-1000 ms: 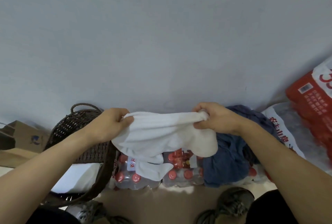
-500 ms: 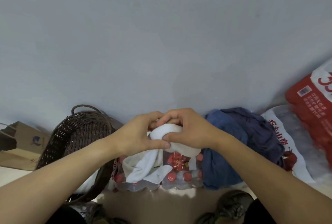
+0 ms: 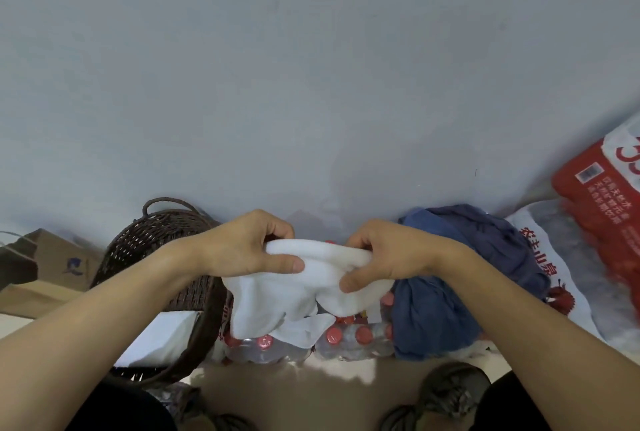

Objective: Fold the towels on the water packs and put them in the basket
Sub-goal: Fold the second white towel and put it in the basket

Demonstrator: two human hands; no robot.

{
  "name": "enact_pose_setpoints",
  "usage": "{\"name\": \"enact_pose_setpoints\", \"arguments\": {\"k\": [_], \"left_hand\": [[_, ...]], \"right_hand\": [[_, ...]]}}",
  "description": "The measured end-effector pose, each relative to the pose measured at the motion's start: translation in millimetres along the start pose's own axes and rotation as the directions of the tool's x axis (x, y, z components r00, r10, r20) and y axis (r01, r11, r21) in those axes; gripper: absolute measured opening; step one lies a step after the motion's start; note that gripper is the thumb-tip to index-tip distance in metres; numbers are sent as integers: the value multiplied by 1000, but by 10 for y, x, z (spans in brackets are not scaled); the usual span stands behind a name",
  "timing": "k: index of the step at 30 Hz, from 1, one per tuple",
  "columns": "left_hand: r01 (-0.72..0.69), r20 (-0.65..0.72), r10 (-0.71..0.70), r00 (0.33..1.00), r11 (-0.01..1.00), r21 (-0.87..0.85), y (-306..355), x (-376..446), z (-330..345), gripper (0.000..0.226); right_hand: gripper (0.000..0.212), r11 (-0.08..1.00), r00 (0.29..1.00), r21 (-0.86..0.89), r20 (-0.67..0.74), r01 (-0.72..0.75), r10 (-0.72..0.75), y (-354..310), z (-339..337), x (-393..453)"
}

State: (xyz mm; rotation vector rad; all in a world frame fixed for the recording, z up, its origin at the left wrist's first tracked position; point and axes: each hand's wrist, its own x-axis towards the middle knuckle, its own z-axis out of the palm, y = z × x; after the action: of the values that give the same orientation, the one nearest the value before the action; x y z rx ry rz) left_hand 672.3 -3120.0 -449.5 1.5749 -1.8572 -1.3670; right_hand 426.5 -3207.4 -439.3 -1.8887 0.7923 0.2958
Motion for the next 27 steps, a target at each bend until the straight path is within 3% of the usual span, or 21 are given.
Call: {"name": "enact_pose_setpoints", "arguments": {"k": [3,5,8,10,13,17,21,24,27], "left_hand": [[82,-123,-65,990,987,140,-191,60,-83,41],[210,-226,-150,963,939,272,-325,114,-104,53],[356,-137,-329,934,846,397,-548,159,-50,47],[409,-37,-440,897,797,445,-684,157,57,53],[434,-20,-491,871,749,501,-844,169,246,61],[481,-100,-490,866,760,437,-984,223,489,57],[499,-34,-530,847,772,393,-1103,247,760,64],[498,-49,-518,854,787,364,-1170,261,926,67],[459,-4,-484,875,826,326,-1202,283,953,48]], "right_hand": [[18,993,996,87,-32,-77,80,157,-28,81],[22,987,990,104,-56,-121,127,248,12,217],[14,983,985,118,-77,-144,154,363,182,516],[7,987,984,-81,-128,-135,124,490,367,722],[21,938,987,-323,-134,-128,88,739,755,927],[33,926,999,-376,-34,-39,28,979,1095,1032],[69,922,993,-382,-117,-71,28,1056,1298,1120],[62,937,983,-327,-172,-123,69,1045,1417,1200],[59,955,987,-250,2,-157,163,988,1343,1194]]}}
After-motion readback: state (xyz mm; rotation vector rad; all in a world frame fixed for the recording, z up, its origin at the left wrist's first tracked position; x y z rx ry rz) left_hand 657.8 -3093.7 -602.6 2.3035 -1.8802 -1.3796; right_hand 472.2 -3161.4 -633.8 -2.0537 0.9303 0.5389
